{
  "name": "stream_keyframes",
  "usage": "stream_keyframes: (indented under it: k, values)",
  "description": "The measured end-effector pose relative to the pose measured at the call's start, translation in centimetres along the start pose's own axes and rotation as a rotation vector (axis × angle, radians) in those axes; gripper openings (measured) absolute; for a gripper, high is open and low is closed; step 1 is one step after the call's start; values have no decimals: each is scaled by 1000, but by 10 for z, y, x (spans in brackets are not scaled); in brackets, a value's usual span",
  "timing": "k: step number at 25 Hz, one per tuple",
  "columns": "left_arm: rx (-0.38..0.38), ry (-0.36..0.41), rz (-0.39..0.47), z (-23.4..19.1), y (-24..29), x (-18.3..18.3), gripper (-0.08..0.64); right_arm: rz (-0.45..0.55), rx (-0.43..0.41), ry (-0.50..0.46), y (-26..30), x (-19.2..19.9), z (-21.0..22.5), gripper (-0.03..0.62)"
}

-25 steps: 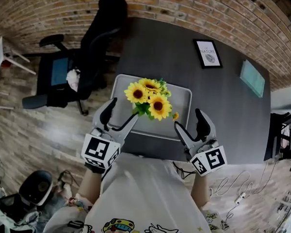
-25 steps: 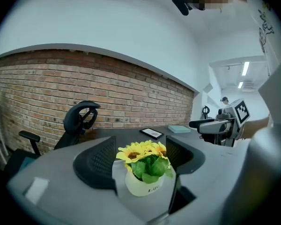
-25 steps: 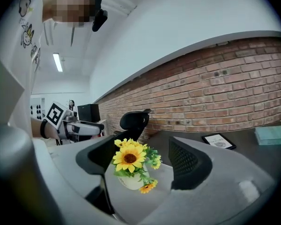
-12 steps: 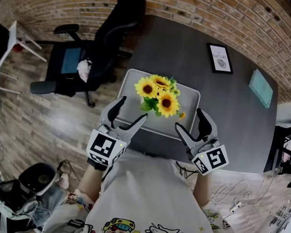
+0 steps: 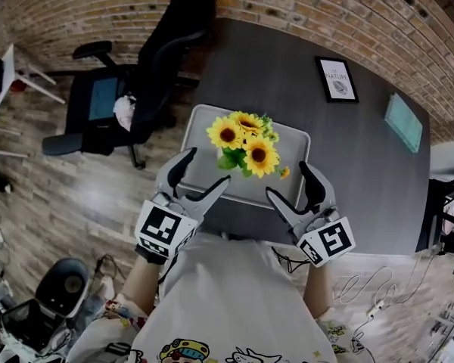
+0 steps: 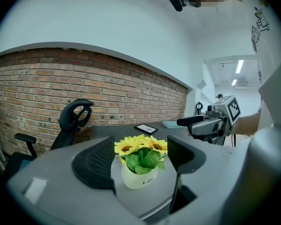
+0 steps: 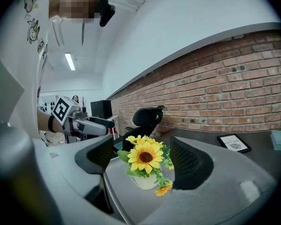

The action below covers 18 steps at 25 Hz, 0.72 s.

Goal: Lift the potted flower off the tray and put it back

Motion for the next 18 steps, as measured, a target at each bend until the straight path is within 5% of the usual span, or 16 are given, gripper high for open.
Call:
stream_keyframes:
  k: [18]
  values:
    - [99,19,-101,-10,25,31,383,-175,-71,-51,35,36,7,416]
Point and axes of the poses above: the fingertips, and each gripper's own axes: y forward along the fingers, z to its right, x out of its underside, the point moved 10 cm from there along -y, backward along the fingers, and after that the axes turned 4 degrees about -x, right-handed, at the moved point
